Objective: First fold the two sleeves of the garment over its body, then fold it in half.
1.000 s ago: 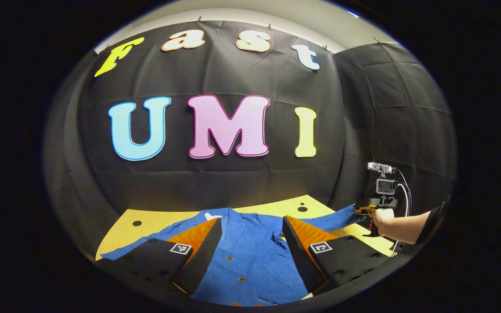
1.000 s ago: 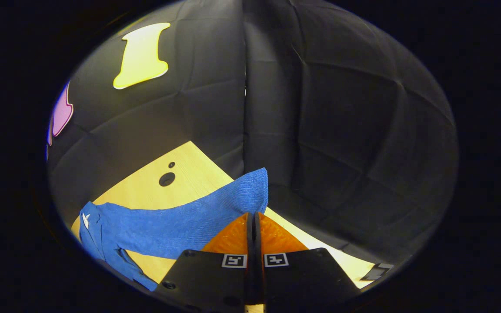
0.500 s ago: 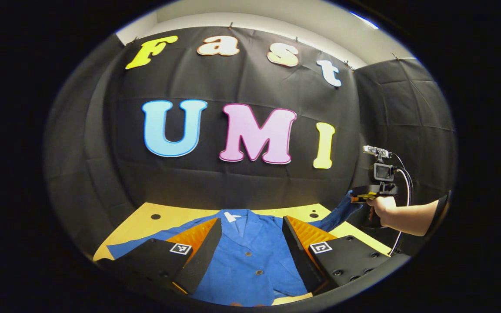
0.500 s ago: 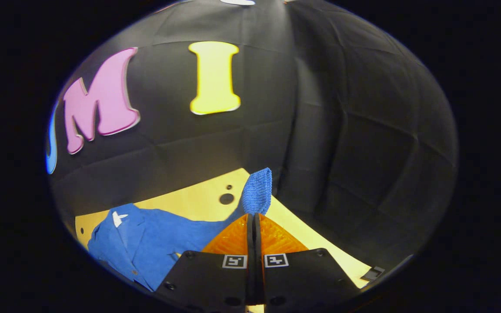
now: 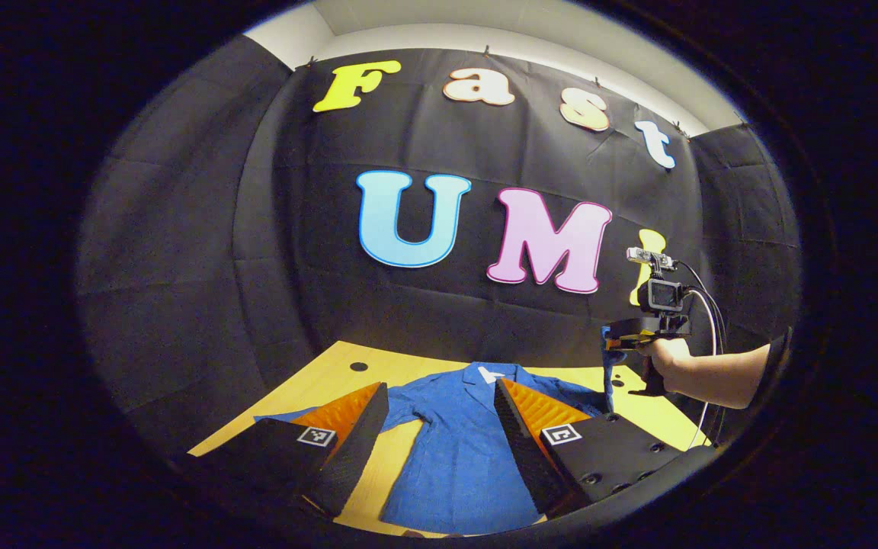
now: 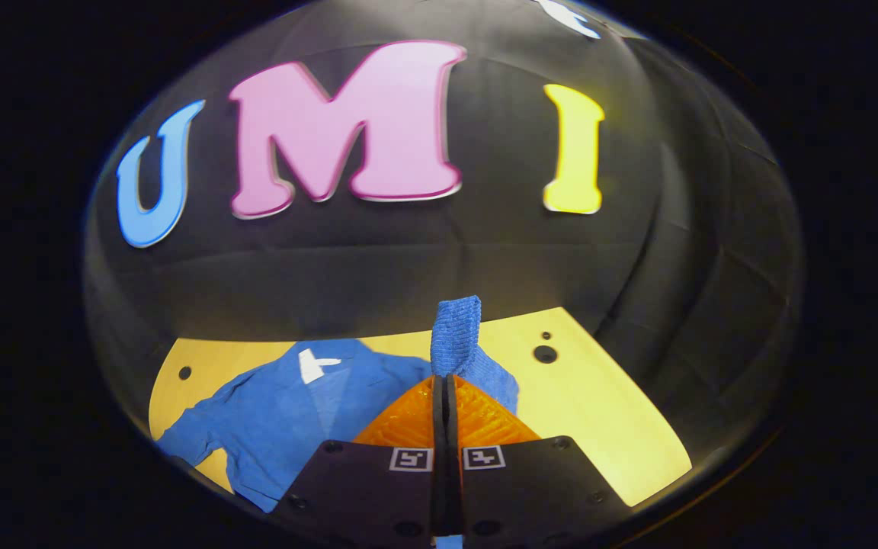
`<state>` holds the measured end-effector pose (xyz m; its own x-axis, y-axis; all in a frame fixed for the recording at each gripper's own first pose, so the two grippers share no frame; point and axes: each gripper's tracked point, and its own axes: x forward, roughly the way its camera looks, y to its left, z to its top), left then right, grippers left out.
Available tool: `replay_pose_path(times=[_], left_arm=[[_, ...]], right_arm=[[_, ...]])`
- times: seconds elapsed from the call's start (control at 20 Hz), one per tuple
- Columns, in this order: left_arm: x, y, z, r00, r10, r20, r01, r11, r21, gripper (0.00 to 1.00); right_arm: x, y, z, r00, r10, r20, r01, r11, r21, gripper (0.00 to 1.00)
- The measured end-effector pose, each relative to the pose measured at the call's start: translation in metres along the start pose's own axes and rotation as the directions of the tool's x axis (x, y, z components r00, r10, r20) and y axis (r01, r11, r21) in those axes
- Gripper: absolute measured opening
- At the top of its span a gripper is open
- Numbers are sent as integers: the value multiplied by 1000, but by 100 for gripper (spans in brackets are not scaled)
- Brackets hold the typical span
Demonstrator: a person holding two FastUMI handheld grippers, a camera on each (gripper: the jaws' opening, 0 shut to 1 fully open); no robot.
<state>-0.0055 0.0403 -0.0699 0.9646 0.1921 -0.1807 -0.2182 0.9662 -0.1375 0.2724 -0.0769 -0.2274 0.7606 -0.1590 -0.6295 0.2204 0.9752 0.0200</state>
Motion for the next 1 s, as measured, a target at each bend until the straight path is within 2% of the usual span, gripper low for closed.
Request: replay_pose_path(times=[0.25,0.45,0.6,0.7,0.75,0.8,0.95,1.0], left_arm=[[-10,58,-17,989,146,-31,-147,988,-45,80],[-12,91,-39,969,235,-72,-240,969,-56,81],[-7,112,-51,949,301,-92,-307,950,-51,81],[0,118,-56,944,314,-102,-322,943,-81,81],[3,119,-60,944,312,-106,-323,941,-100,81],[4,121,-65,943,312,-111,-324,940,-110,80],[11,126,-78,938,319,-135,-335,936,-110,80],[15,127,-81,937,320,-141,-335,936,-104,81]], right_arm=[[22,122,-45,988,132,-78,-137,989,-61,1],[37,195,-83,970,206,-132,-218,972,-82,1],[58,237,-112,960,233,-155,-246,967,-68,1],[62,251,-126,950,259,-177,-268,963,-32,5],[64,253,-130,946,265,-187,-273,962,-23,12],[67,253,-133,946,264,-189,-274,961,-29,10],[67,244,-136,954,244,-176,-262,961,-88,97],[66,241,-133,956,244,-165,-264,958,-113,96]])
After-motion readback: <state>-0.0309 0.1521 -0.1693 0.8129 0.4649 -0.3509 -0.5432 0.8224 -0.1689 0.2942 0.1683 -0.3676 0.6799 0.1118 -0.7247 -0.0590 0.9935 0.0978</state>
